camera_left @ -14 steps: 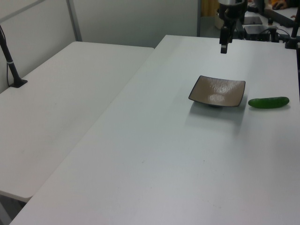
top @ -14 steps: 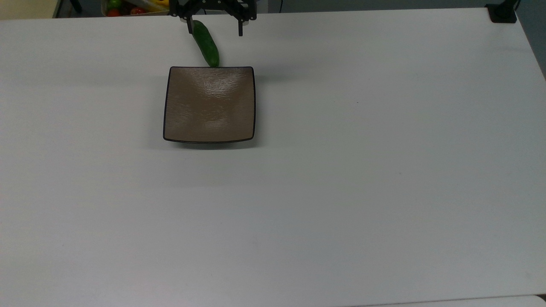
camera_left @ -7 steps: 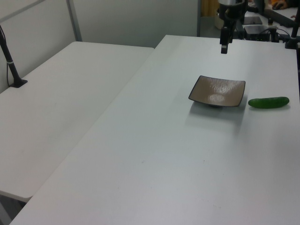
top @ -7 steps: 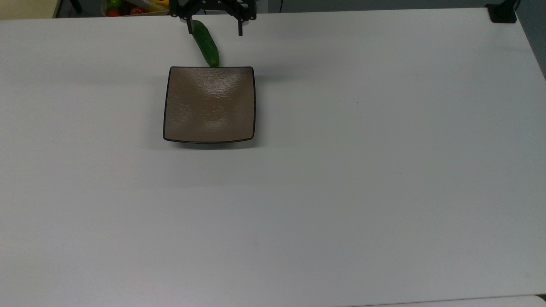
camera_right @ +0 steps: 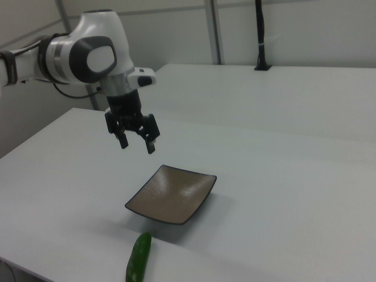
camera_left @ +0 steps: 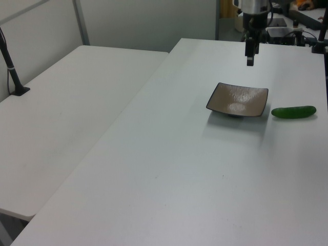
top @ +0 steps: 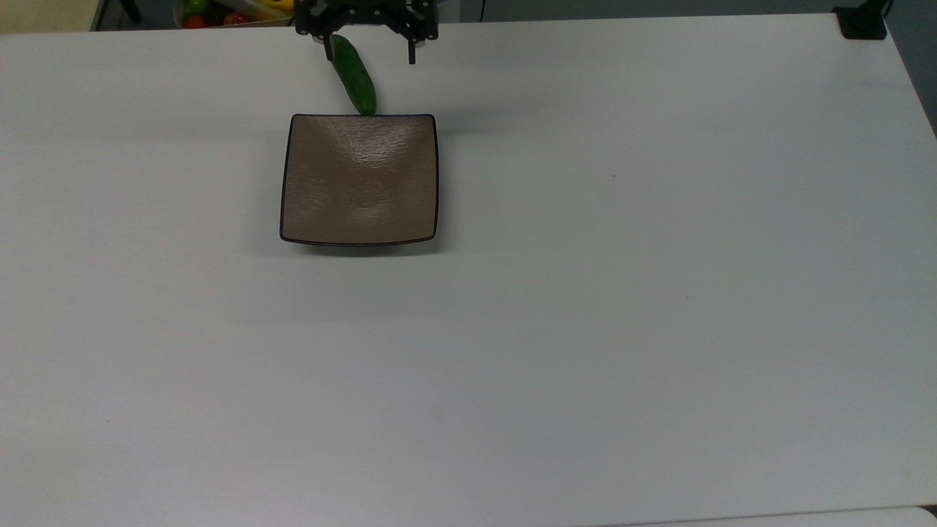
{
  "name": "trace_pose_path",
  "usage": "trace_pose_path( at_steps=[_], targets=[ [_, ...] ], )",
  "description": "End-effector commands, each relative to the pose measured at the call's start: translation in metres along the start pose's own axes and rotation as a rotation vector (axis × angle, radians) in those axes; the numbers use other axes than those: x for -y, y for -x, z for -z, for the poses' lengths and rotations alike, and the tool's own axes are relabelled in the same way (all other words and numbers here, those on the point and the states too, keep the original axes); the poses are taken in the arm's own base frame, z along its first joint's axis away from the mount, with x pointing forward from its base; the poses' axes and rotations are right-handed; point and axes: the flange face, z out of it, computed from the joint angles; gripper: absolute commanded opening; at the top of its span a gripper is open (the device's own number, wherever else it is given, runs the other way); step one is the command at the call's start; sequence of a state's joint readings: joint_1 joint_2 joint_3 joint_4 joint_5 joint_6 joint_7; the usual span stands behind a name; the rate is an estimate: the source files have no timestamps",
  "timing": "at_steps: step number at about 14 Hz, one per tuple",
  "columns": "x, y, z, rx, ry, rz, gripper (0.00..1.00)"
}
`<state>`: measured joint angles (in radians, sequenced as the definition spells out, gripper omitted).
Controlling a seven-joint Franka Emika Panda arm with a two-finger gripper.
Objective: Cucumber placed on a ceramic plate
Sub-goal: 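Move the open gripper down toward the green cucumber beside the plate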
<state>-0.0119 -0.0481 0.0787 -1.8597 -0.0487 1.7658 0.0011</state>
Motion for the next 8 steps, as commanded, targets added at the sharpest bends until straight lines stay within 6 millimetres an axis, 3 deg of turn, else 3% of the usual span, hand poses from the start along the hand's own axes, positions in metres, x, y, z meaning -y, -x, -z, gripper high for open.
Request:
trace_pose_path(
  at_steps=[1, 5, 8],
  targets=[
    [-0.015, 0.026, -0.016, 0.009, -0.017, 0.056, 1.0],
    [-0.031, 0.041, -0.033, 0.049, -0.015, 0.096, 1.0],
    [-0.045, 0.056, -0.069, 0.08, -0.017, 0.185, 1.0]
  ],
)
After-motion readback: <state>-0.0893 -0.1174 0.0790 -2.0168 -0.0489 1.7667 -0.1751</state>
